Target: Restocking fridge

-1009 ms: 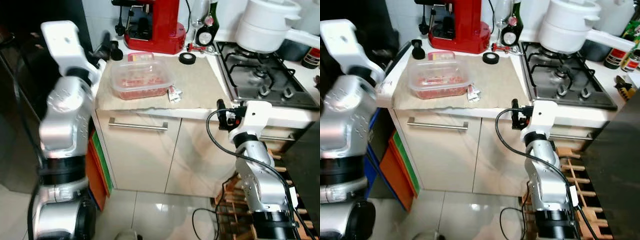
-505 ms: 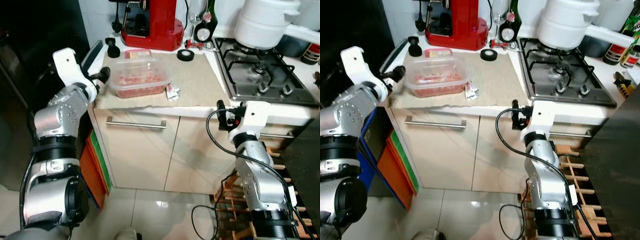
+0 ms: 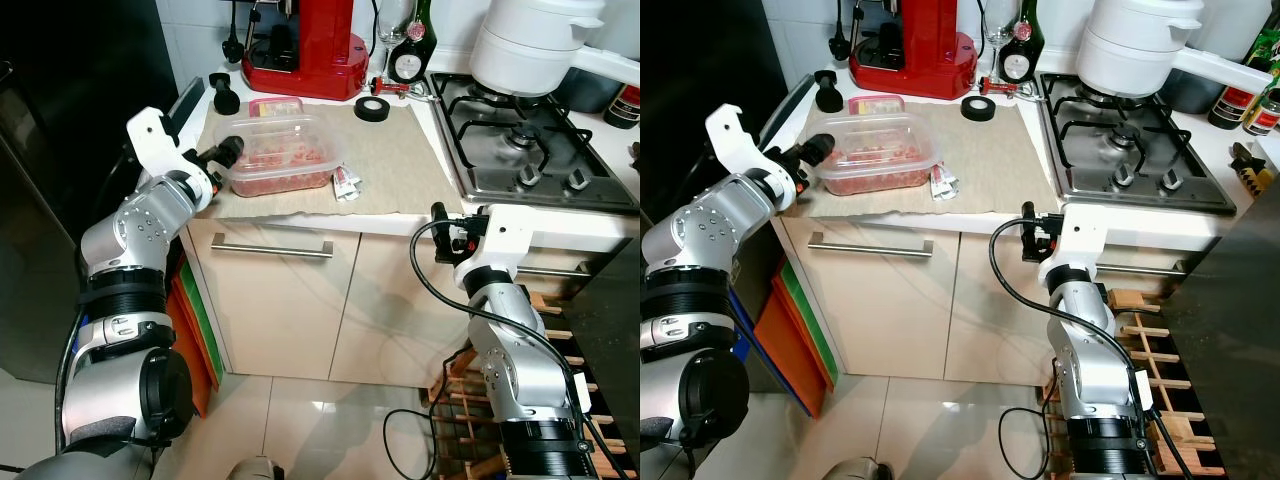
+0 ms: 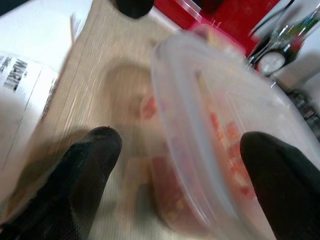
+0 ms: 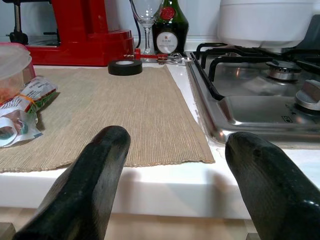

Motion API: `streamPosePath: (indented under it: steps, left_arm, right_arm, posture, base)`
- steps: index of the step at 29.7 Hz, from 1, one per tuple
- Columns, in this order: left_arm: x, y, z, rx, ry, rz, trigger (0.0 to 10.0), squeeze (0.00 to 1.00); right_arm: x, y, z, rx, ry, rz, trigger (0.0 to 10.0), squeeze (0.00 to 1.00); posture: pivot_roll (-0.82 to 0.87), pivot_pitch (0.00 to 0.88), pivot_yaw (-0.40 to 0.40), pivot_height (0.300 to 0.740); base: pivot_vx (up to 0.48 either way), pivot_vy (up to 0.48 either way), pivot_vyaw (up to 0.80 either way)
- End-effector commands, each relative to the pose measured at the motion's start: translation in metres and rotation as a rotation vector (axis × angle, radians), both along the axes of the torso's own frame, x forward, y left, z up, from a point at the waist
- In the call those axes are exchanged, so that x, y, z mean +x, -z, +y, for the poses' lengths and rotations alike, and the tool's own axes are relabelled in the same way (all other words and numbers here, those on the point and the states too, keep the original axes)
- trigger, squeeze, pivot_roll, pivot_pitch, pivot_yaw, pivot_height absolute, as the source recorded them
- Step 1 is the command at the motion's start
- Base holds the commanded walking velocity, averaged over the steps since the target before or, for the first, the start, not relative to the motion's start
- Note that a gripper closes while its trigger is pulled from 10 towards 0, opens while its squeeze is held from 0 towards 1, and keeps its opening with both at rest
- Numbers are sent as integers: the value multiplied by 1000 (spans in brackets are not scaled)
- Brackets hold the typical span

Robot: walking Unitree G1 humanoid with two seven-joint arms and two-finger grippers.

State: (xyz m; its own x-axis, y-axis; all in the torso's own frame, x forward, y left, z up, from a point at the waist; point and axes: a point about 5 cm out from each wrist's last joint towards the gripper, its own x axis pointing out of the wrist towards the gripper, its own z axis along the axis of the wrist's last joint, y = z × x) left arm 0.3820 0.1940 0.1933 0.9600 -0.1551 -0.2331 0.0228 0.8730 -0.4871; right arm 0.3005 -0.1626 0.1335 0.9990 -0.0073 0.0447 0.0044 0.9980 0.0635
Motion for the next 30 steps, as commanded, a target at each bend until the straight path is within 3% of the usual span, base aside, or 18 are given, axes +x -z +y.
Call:
streamPosePath:
  steps: [1,2,3,4,9,16,30]
  left_arm:
    - [2,5,-1,77,3,59,8824,0]
    - [1,8,0,89,0,77,3843,0]
    - [1,10,1,96,-3,89,3843,0]
    - [1,11,2,105,-2,98,0,0]
    - [2,10,4,79,-21,73,0,0]
    - [6,-11,1,-175,-31,-87,0,0]
    - [-2,-6,-18,-113,48,-163,0,0]
  right_arm:
    - [0,4,-2,0,8,15,10000,24]
    - [0,4,-2,0,8,15,10000,24]
    - [0,5,-2,0,8,16,10000,24]
    - [0,5,-2,-1,8,16,10000,27]
    - [0,5,-2,-2,8,16,10000,24]
    - [2,6,-3,3,9,17,10000,24]
    - [3,8,-1,7,9,24,10000,27]
  posture:
    - [128,0,-18,740]
    - [128,0,-17,740]
    - [128,0,-16,740]
    - [127,0,-17,740]
    - [128,0,-17,740]
    - [130,0,-19,740]
    - [133,0,-16,740]
  base:
    - [0,0,0]
    - [0,0,0]
    - [0,0,0]
    - [0,0,0]
    - [0,0,0]
    - [0,0,0]
    - [0,0,0]
